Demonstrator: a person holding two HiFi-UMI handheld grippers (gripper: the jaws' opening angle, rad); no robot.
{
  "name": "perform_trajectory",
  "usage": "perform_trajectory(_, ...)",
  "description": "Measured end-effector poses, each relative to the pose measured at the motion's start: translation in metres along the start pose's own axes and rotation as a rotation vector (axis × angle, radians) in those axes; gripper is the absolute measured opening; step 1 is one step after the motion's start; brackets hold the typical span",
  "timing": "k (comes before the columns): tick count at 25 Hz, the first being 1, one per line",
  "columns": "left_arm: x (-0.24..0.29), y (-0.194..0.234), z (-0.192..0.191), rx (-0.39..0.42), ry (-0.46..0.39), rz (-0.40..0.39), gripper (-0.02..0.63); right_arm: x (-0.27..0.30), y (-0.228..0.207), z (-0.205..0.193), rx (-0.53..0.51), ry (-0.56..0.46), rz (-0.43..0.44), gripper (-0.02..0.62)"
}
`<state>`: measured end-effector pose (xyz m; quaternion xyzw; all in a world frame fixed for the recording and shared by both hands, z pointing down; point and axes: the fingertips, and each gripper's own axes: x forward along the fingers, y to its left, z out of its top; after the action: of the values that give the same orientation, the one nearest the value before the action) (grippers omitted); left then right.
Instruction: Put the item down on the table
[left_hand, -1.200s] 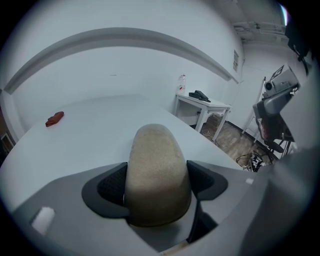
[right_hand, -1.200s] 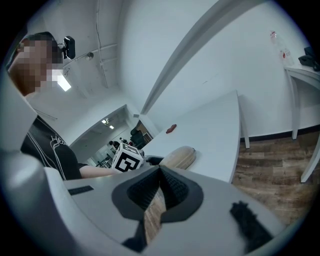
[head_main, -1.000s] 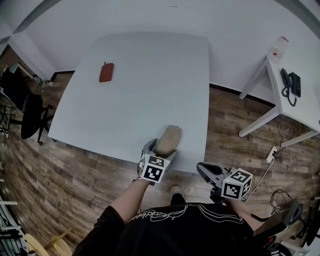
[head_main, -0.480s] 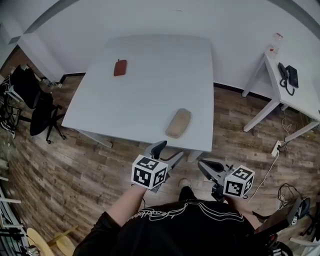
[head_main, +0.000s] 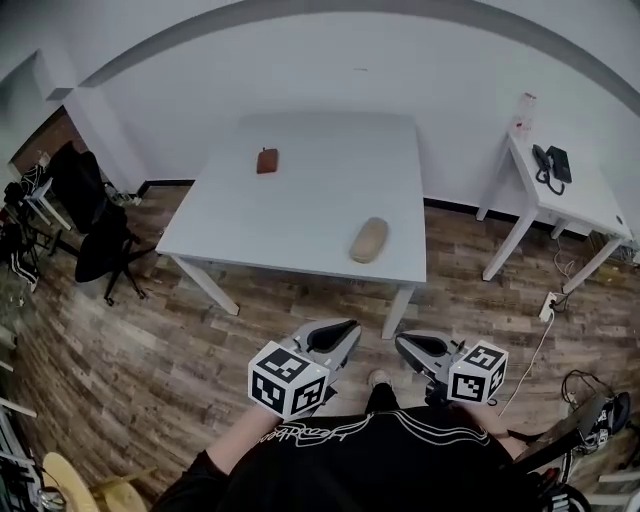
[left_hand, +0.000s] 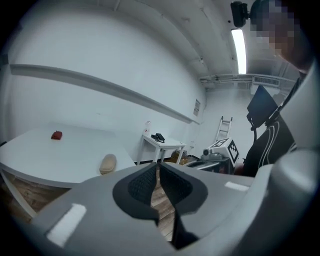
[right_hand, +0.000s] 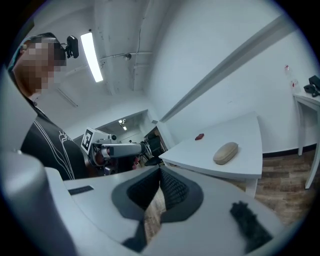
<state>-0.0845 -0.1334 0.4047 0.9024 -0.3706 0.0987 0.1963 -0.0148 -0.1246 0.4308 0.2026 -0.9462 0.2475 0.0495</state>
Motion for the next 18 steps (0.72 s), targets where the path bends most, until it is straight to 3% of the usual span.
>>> perform_trajectory(2,-0.014,-0.012,-0.003,0.024,-0.004,0.001,0.008,-0.004,0.016,-0.002,-0.018,-0.005,-0.001,0.008)
perform_trajectory(7,-0.037,-0.027,-0.011,0.054,-0.005,-0.015,0.006,-0.006,0.038,-0.009,-0.054,-0.016,-0.028,0.008)
perform_trajectory(18,-0.046,-0.029,-0.015,0.034,-0.015,-0.032,0.006,-0.003,0.048,-0.011,-0.067,-0.005,-0.051,0.008)
